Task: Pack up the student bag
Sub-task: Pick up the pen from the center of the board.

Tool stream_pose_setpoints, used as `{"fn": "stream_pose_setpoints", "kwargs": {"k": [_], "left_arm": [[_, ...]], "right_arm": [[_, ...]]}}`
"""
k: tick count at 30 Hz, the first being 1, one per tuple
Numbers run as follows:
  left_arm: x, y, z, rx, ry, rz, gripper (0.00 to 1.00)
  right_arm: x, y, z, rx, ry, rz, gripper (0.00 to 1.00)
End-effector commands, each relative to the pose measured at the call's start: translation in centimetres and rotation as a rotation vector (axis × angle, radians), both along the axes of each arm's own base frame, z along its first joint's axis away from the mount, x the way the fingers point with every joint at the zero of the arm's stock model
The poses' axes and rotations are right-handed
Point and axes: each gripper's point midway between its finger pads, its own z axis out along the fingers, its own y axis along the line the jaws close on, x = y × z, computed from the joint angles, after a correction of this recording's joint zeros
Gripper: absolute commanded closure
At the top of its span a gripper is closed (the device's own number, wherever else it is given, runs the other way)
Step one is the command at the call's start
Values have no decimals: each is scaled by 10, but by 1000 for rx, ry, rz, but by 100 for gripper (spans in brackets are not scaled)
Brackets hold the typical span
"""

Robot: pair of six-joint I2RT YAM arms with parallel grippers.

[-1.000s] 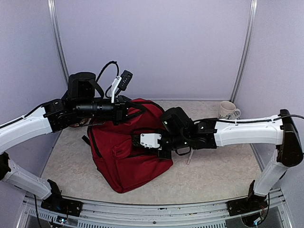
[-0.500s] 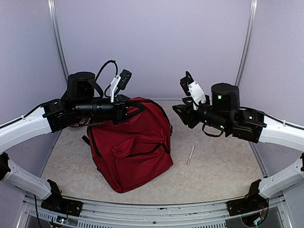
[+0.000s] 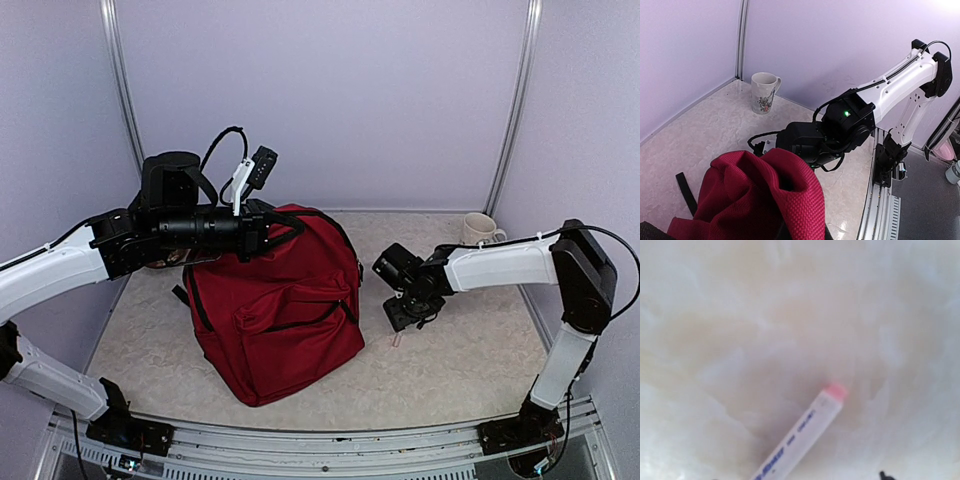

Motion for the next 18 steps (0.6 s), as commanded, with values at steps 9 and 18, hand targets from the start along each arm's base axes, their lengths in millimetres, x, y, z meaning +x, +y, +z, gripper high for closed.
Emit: {"fn": "stream_pose_setpoints", "kwargs": {"k": [9,18], "left_arm": [[-5,1,26,-47,-67,-11,100],[-5,1,26,-45,-69,-8,100]], "right_arm": [[-18,-10,-46,174,187,-49,42],[-15,-32,-55,106,218,-45,71]]}}
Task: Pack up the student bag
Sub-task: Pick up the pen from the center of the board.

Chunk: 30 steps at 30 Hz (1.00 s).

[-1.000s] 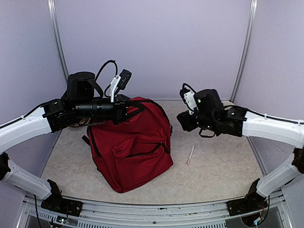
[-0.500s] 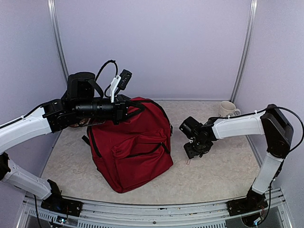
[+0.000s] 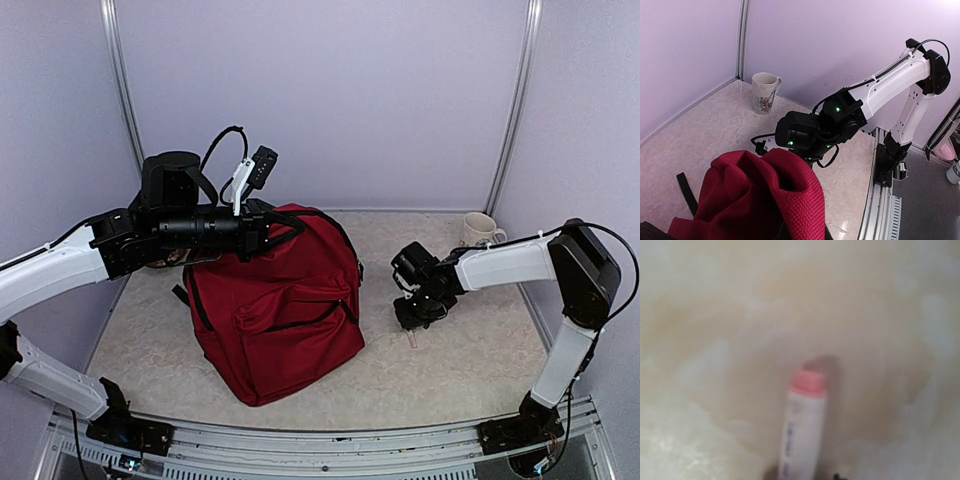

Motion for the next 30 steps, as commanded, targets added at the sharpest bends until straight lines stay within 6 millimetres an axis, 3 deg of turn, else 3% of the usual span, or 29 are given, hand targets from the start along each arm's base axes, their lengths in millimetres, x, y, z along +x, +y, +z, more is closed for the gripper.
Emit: {"fn": "stream_pose_setpoints", "kwargs": {"k": [1,9,22,26,30], "left_arm": [[-5,1,27,-46,-66,-11,100],[-5,1,27,-46,-67,-11,100],[-5,2,27,-48,-67,-8,100],[-4,2,27,-45,-67,-3,100],[-2,3,28,-46,-72,5,100]], "right_arm": [[-15,-22,-23,-91,88,16,75],[-14,-23,-20,-117,106,38,99],[-5,6,44,55,-82,141,100],[-6,34,89,171,-206,257,100],[-24,85,173,382,-496,480,100]]}}
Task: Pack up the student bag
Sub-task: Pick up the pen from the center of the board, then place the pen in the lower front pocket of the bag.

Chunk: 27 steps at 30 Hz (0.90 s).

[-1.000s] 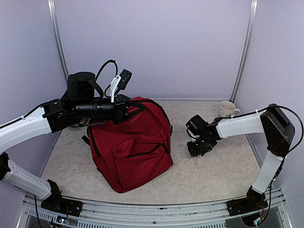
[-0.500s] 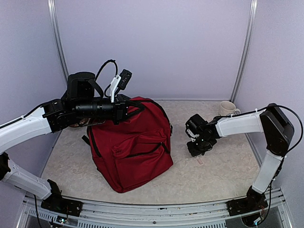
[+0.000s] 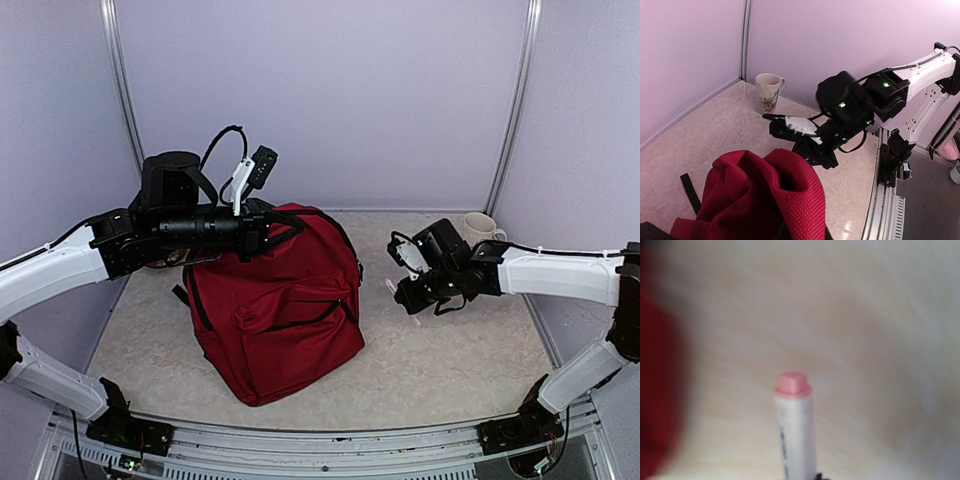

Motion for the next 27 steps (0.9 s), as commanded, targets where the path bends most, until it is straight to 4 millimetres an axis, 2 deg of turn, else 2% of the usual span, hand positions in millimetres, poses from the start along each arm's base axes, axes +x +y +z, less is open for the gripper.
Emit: {"fn": "stream_pose_setpoints", "kwargs": {"k": [1,2,4,7,10,12,16,19,24,27], "left_arm": [[-4,3,29,-53,-59,-2,100],[-4,4,30,-55,-61,0,100],[-3,4,28,-53,-59,3,100],[-3,2,26,-50,-52,0,100],[-3,1,25,-49,-49,-6,100],[-3,2,25,-50,-50,-4,100],[-3,2,25,-49,-53,-5,100],[-4,2,25,-50,-56,-8,100],[-4,1,24,-46,-56,-11,100],[-5,0,23,-46,-53,-15,100]], "right_arm": [[-23,61,99,279,-332,282,100],[-35,70,115,333,-398,344,100],[-65,85,136,432,-497,486,100],[-104,98,168,572,-641,658,100],[-133,113,179,661,-714,810,100],[-145,128,175,663,-754,908,100],[-150,157,167,606,-830,1069,100],[-143,177,164,546,-909,1149,100],[-124,202,137,387,-965,1236,100],[-117,209,128,319,-996,1274,100]]}}
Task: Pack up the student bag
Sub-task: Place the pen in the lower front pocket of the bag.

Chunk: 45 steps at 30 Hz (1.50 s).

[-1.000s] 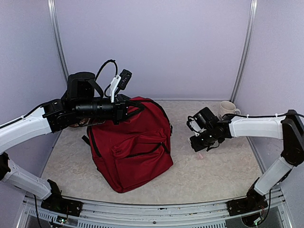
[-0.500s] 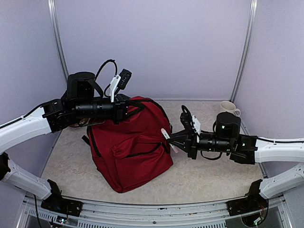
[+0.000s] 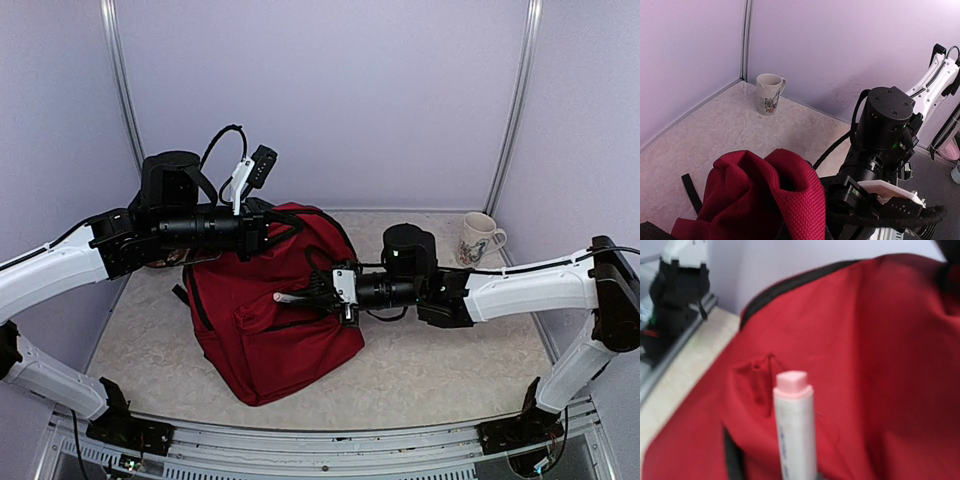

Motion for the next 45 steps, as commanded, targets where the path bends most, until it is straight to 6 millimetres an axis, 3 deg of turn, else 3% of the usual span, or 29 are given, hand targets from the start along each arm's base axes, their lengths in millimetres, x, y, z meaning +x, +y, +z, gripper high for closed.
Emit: {"fn": "stream_pose_setpoints", "kwargs": {"k": [1,5,10,22,27,30,33,35,39,42,45], "left_arm": [[-5,-1,23,-46,-48,-22,100],[-6,0,23,-46,-51,-24,100],[-8,-1,24,-49,-52,-32,100],[-8,-1,25,-51,-53,-35,100],[-8,-1,24,-48,-51,-34,100],[-7,-1,23,-47,-50,-31,100],[-7,-1,23,-46,-52,-28,100],[-6,-1,23,-45,-53,-26,100],[-5,0,23,-43,-52,-18,100],[-5,0,22,-43,-49,-16,100],[-4,-1,22,-42,-46,-11,100]], "right_arm": [[4,12,-13,-61,-169,43,100],[16,13,-41,-164,-176,14,100],[34,-3,-74,-274,-135,-55,100],[56,-36,-108,-484,-90,-184,100],[53,-31,-91,-444,-58,-187,95],[38,-22,-74,-411,-39,-140,90],[17,-9,-43,-342,-4,-88,86],[6,-6,-6,-240,76,-71,84],[6,-17,44,-96,255,-160,79],[17,-31,51,-70,420,-295,78],[33,-50,29,-113,546,-480,78]]}}
